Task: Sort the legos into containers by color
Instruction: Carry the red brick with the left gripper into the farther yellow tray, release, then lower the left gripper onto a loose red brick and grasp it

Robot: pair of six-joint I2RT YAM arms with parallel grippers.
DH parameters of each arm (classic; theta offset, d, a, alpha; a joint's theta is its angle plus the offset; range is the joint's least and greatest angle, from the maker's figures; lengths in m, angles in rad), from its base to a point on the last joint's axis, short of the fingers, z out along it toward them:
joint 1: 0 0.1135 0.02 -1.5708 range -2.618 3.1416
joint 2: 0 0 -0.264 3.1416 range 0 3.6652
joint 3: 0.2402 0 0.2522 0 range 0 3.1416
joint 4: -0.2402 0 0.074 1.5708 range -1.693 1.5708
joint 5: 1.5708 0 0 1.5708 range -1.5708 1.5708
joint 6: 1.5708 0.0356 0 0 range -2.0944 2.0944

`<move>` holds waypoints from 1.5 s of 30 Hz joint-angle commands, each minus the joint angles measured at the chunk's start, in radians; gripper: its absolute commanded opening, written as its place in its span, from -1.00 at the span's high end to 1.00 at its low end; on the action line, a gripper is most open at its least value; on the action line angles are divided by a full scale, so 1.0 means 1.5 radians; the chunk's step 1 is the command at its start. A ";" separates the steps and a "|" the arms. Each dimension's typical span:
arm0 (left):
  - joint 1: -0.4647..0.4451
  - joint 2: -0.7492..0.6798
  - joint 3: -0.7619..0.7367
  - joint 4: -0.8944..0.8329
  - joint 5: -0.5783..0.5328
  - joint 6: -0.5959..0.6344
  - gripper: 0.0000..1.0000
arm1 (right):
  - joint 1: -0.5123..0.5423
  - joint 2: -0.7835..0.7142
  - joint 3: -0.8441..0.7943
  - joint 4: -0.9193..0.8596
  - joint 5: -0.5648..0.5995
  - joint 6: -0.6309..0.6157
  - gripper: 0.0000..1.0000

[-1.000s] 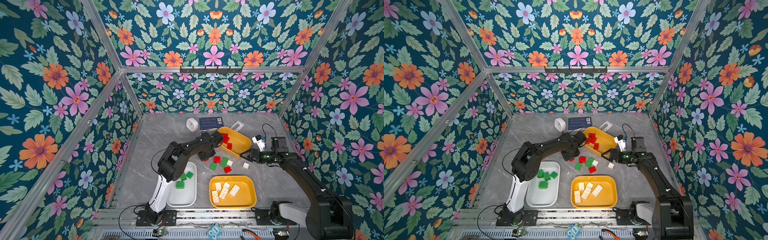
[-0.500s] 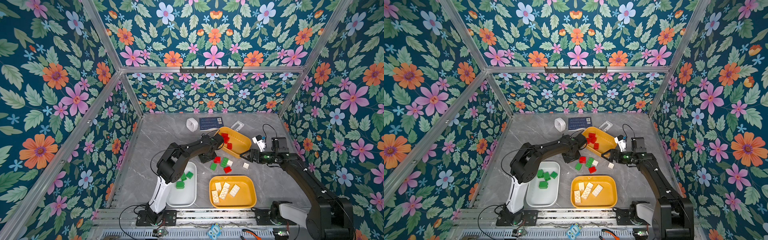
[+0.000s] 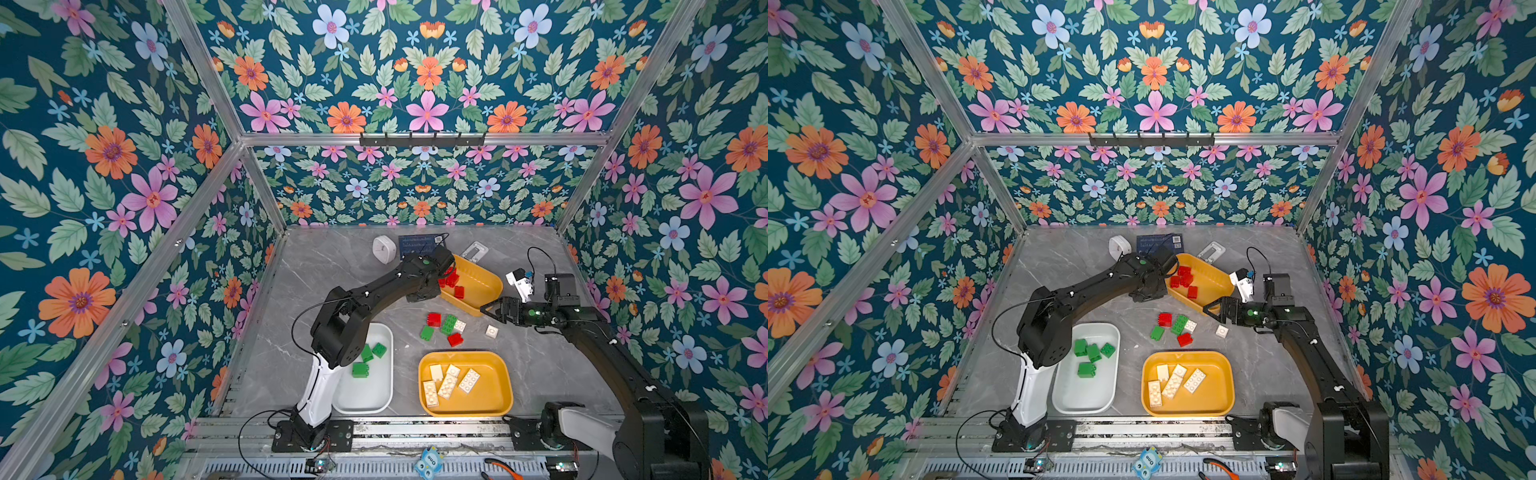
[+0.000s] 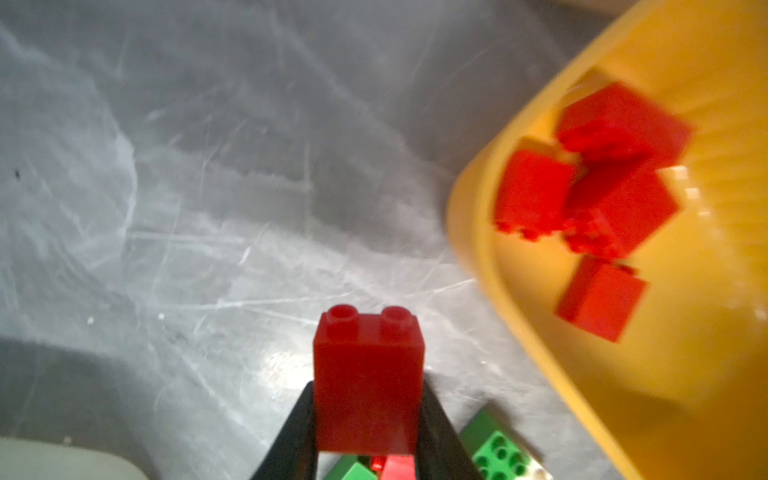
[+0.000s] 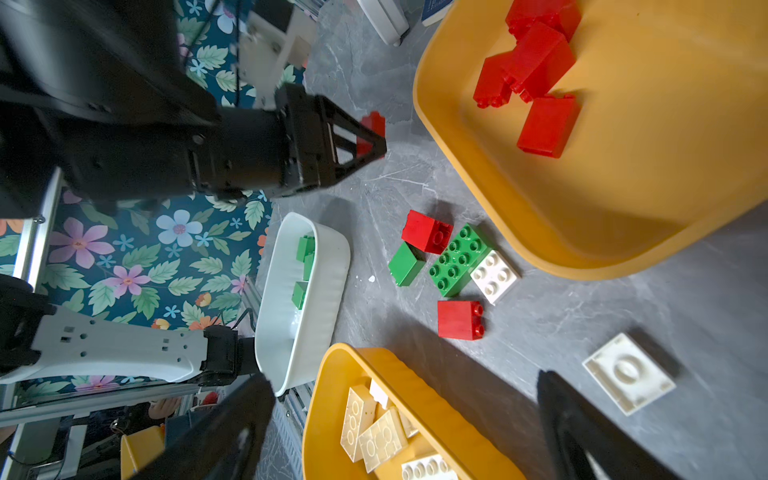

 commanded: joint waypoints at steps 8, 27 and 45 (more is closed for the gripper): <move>0.000 0.071 0.156 0.109 0.128 0.276 0.34 | 0.000 -0.020 0.015 -0.001 0.024 0.003 -0.98; -0.005 0.161 0.232 0.203 0.204 0.344 -0.35 | 0.000 -0.038 0.011 -0.026 0.029 -0.007 -0.98; -0.033 -0.088 -0.072 0.061 0.221 0.654 -0.43 | 0.000 -0.011 0.023 -0.020 0.007 -0.013 -0.98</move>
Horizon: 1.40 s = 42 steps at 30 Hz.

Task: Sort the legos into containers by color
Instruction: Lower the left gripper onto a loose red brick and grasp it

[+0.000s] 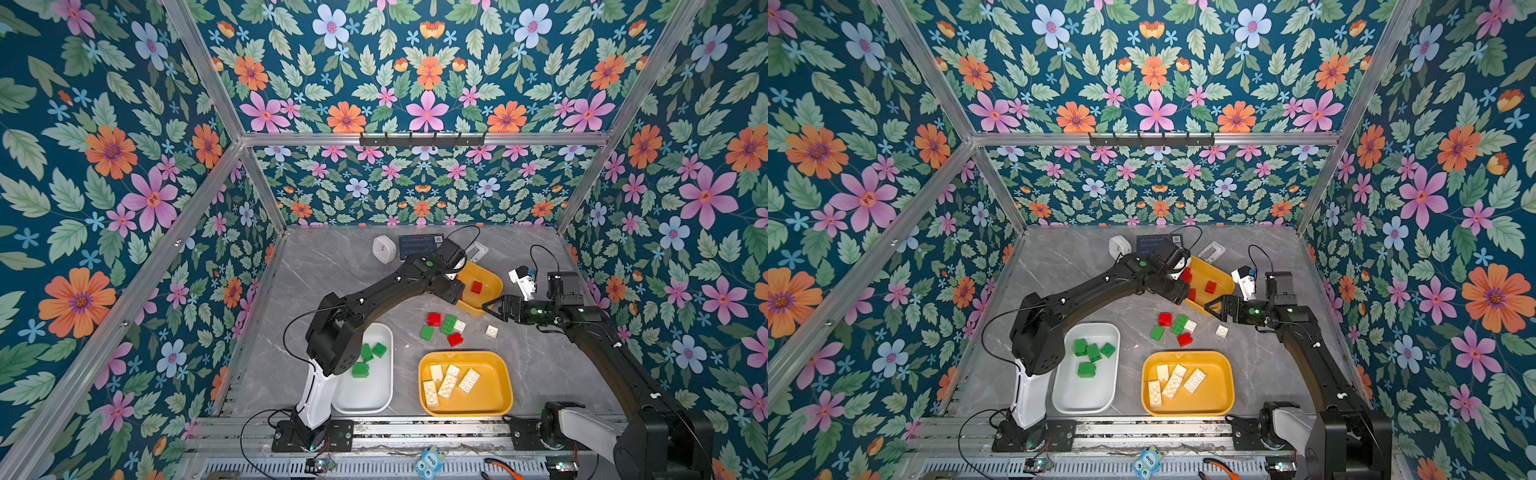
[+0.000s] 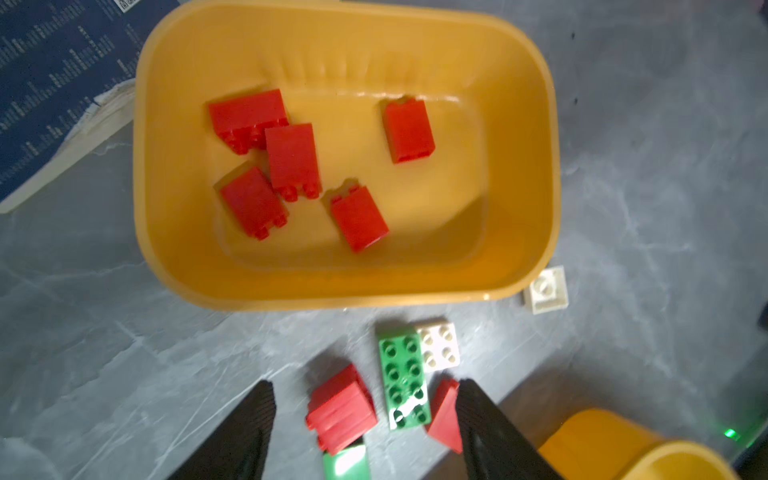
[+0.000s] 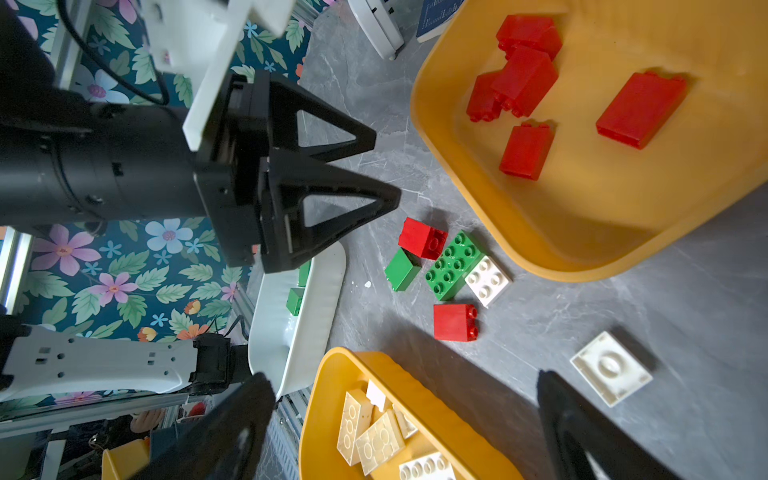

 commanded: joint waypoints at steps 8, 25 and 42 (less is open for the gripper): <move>0.032 -0.026 -0.079 -0.071 0.152 0.393 -0.43 | 0.001 -0.003 0.004 -0.005 -0.010 -0.015 -0.98; 0.037 0.063 -0.117 0.022 0.130 0.512 -0.30 | 0.001 -0.025 -0.013 -0.035 0.009 -0.028 -0.98; 0.041 0.055 -0.110 0.021 0.126 0.509 0.54 | 0.001 -0.014 -0.002 -0.040 0.015 -0.032 -0.98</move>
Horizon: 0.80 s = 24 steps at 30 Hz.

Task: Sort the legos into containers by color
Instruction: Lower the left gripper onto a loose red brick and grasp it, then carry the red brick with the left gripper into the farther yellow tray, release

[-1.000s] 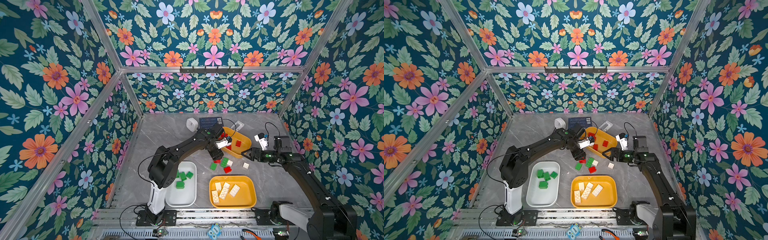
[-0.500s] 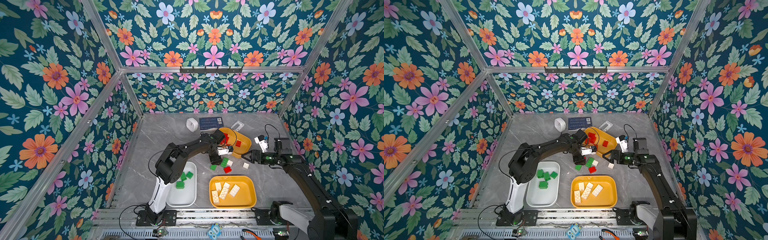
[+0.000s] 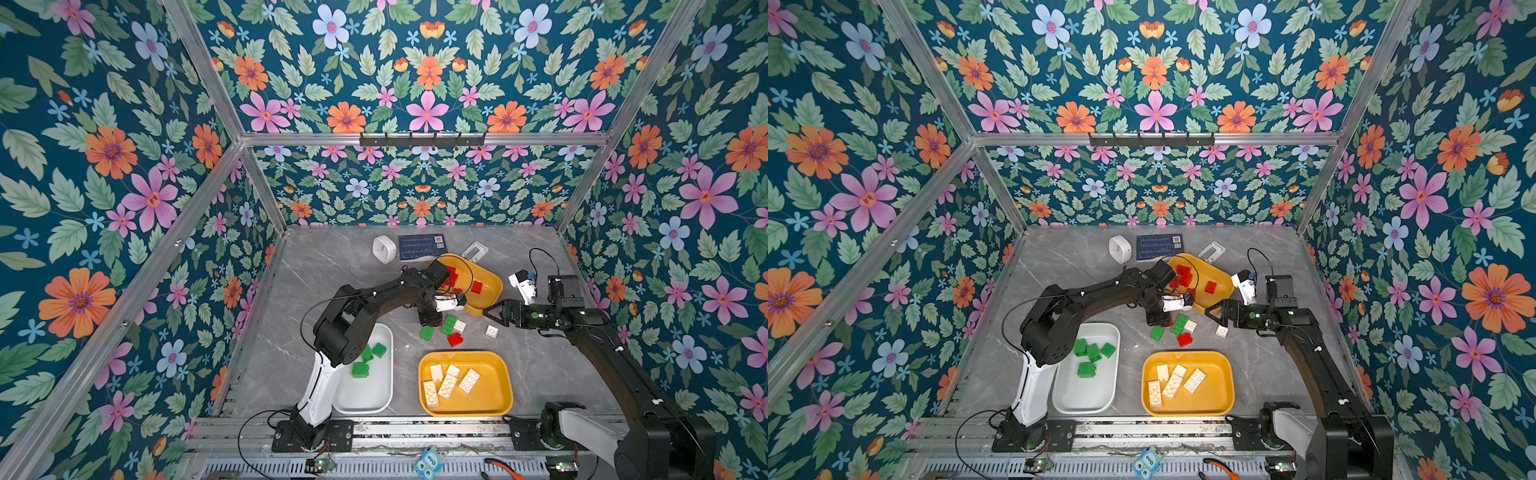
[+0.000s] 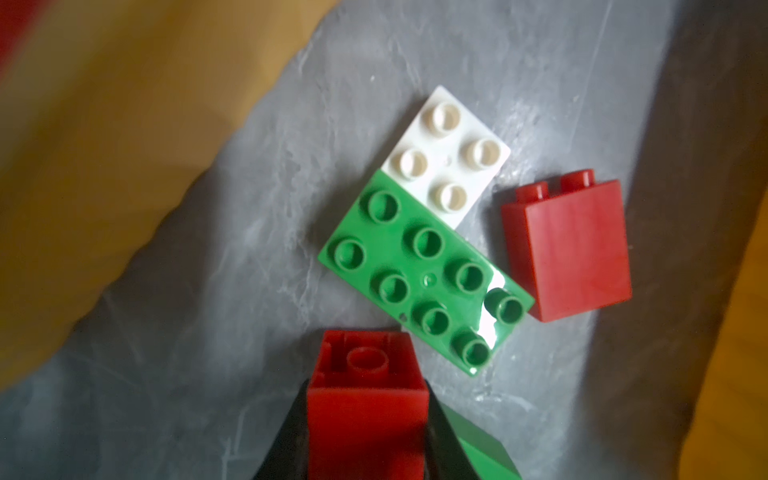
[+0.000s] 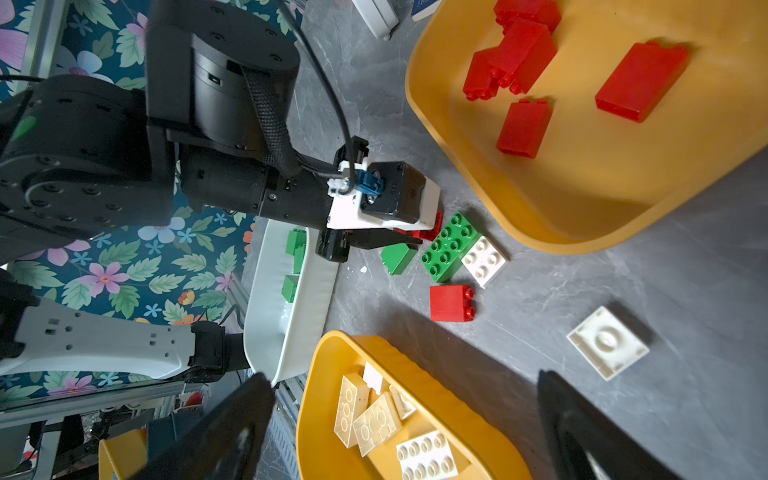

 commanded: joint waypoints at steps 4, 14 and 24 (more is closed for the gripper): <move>0.005 -0.039 0.034 -0.032 0.004 -0.024 0.53 | 0.001 0.010 0.011 0.009 0.008 -0.009 -0.98; 0.012 -0.048 0.129 0.031 0.011 -0.144 0.48 | 0.001 0.021 0.027 0.020 0.006 -0.005 -0.98; 0.018 0.062 0.216 0.187 0.040 -0.286 0.48 | 0.001 0.011 0.028 0.014 0.008 -0.005 -0.98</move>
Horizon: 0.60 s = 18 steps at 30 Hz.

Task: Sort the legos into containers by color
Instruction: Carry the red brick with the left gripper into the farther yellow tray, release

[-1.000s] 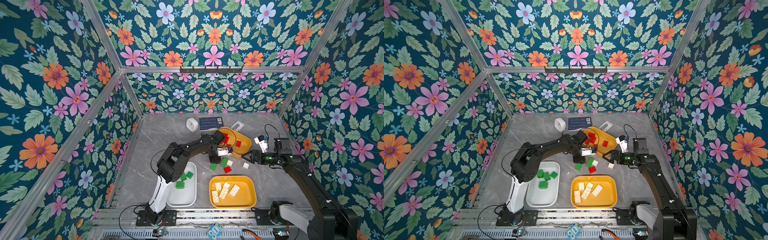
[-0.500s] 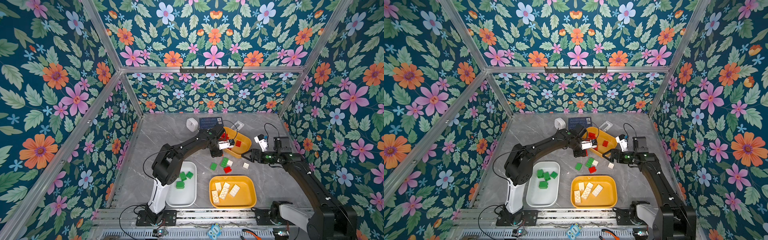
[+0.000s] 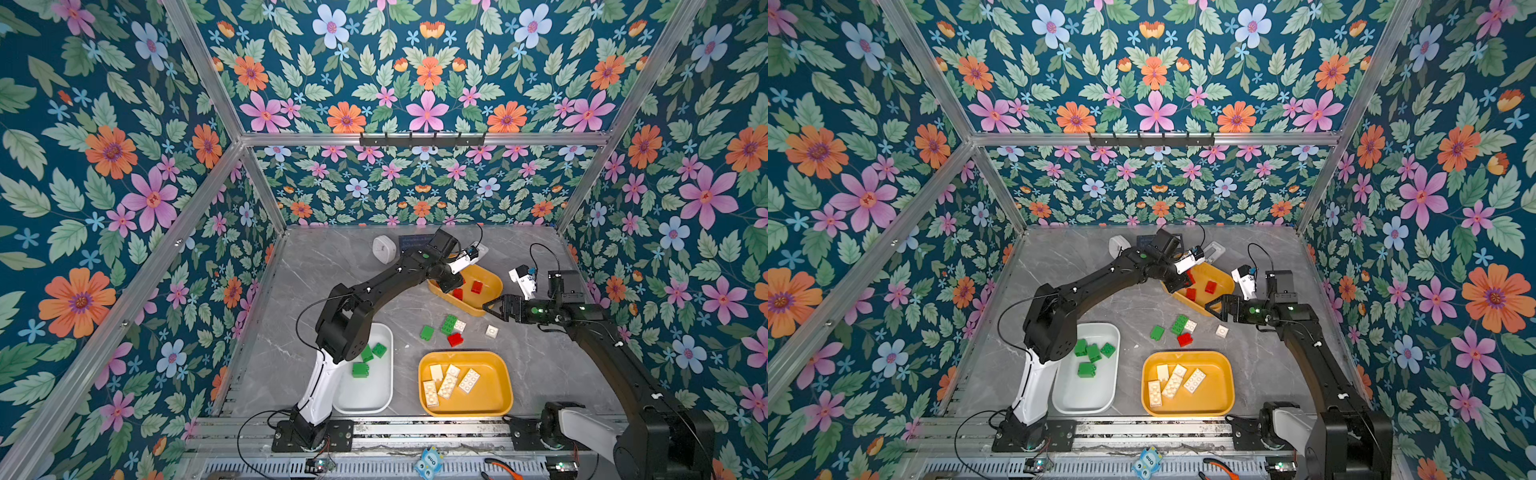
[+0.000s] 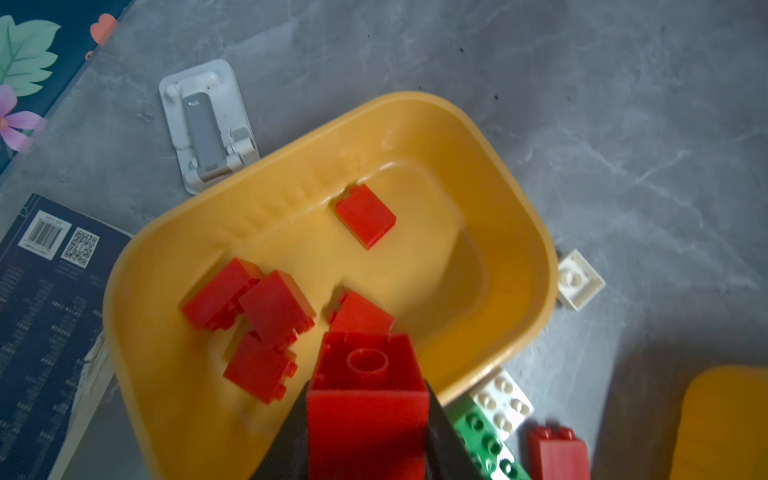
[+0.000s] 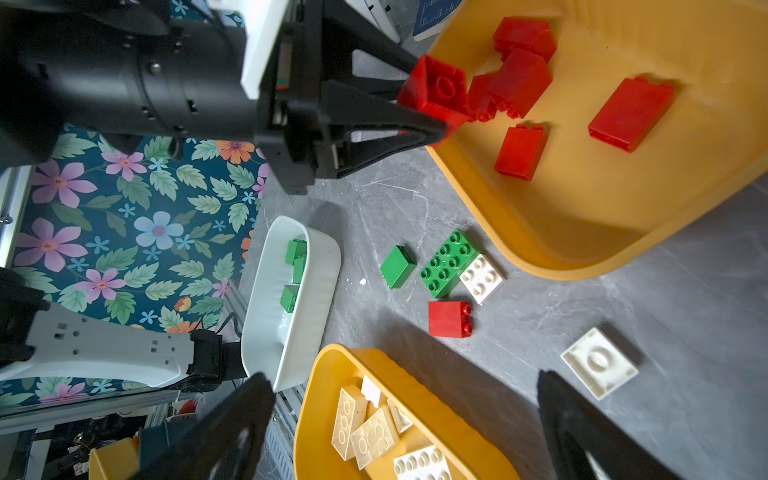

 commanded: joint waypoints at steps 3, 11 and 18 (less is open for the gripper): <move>0.001 0.045 0.028 0.107 0.007 -0.101 0.47 | 0.001 -0.009 -0.001 0.000 0.005 -0.006 -0.98; 0.001 0.112 0.080 0.132 -0.020 -0.193 0.30 | 0.000 -0.014 -0.007 0.000 0.006 -0.005 -0.98; 0.001 0.089 0.081 0.094 -0.043 -0.239 -0.37 | 0.000 -0.011 -0.009 0.004 0.003 -0.004 -0.98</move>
